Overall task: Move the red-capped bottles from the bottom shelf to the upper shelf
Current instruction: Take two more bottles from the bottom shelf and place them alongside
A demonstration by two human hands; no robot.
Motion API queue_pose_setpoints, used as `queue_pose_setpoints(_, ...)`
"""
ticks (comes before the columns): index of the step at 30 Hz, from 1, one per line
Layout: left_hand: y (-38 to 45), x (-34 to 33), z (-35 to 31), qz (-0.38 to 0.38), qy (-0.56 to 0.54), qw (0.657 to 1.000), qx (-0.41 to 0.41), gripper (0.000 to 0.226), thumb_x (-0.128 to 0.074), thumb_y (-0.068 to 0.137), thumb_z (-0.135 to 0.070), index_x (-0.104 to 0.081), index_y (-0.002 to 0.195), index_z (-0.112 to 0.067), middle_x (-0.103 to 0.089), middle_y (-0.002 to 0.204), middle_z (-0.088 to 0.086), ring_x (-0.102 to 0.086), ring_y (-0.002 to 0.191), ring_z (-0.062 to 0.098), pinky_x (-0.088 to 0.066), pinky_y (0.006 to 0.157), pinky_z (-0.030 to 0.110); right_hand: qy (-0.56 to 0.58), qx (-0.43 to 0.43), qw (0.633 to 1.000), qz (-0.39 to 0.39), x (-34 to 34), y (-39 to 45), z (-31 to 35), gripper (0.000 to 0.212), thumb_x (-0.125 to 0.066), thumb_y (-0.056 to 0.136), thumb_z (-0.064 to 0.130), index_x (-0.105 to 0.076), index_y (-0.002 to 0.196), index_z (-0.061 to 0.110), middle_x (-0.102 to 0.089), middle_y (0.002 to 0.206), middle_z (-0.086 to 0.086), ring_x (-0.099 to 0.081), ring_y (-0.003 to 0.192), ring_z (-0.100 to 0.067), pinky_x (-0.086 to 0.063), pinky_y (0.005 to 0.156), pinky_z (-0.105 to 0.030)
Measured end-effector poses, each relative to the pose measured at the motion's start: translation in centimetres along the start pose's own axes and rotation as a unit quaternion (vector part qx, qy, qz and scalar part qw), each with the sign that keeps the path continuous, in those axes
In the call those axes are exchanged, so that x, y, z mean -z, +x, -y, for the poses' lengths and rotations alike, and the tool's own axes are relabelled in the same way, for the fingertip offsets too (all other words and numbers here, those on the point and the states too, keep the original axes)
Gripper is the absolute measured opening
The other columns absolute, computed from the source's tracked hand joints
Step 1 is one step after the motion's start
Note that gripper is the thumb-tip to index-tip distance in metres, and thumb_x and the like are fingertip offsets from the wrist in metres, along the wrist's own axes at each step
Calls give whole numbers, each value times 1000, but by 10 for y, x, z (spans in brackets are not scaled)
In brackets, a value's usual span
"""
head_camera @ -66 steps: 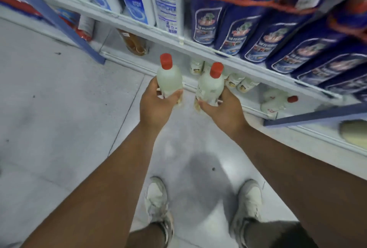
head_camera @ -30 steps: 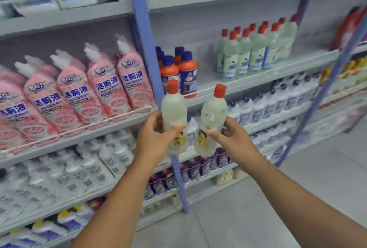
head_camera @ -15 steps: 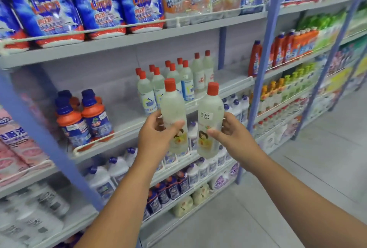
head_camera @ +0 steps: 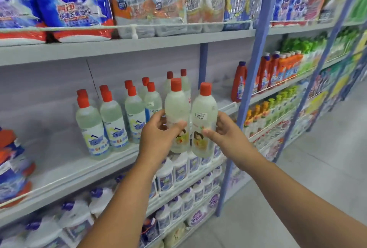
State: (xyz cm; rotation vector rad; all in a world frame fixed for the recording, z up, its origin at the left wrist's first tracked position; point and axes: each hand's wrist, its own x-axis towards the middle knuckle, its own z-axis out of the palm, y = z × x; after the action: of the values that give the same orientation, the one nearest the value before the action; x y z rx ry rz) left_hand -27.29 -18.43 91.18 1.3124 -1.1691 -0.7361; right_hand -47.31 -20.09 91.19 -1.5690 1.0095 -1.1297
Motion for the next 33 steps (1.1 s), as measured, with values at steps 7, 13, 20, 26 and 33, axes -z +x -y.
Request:
queue_pose_setpoints(7,112,-52,18,-2,17,1000,5,54,-84,74,-44,-63,124,-39,-72,108,-19,-68,101,5,-58,91,38,-15,-2,1000,17,47,114,-20,47,-66,97,14,-51,140,25,-66,130,11,-65,114,2,-54,87,-15)
queue_pose_setpoints(13,172,-98,31,-4,27,999,21,35,-84,77,-40,-61,100,-48,-71,99,-21,-66,93,-5,-53,77,21,-26,0,999,26,89,201,-44,45,-67,96,15,-52,137,25,-68,125,13,-66,110,4,-54,90,-20)
queue_pose_setpoints(20,214,-175,63,-73,60,995,24,38,-85,75,-41,-62,102,-54,-70,94,-35,-64,89,-16,-50,70,7,-39,7,994,101,151,295,-109,49,-69,96,25,-51,141,27,-66,132,13,-62,121,-3,-51,100,-30)
queue_pose_setpoints(26,239,-241,75,-176,96,978,52,32,-85,75,-40,-64,98,-51,-71,91,-31,-65,88,-14,-49,73,12,-4,-12,984,175,183,356,-159,41,-68,97,26,-55,135,34,-68,128,16,-64,119,-5,-53,100,-34)
queue_pose_setpoints(33,256,-281,79,-279,135,950,51,44,-80,80,-45,-63,120,-38,-72,98,-22,-66,91,-7,-55,80,23,2,7,978,211,181,374,-180,54,-62,96,45,-43,147,42,-57,143,16,-54,133,-9,-44,111,-45)
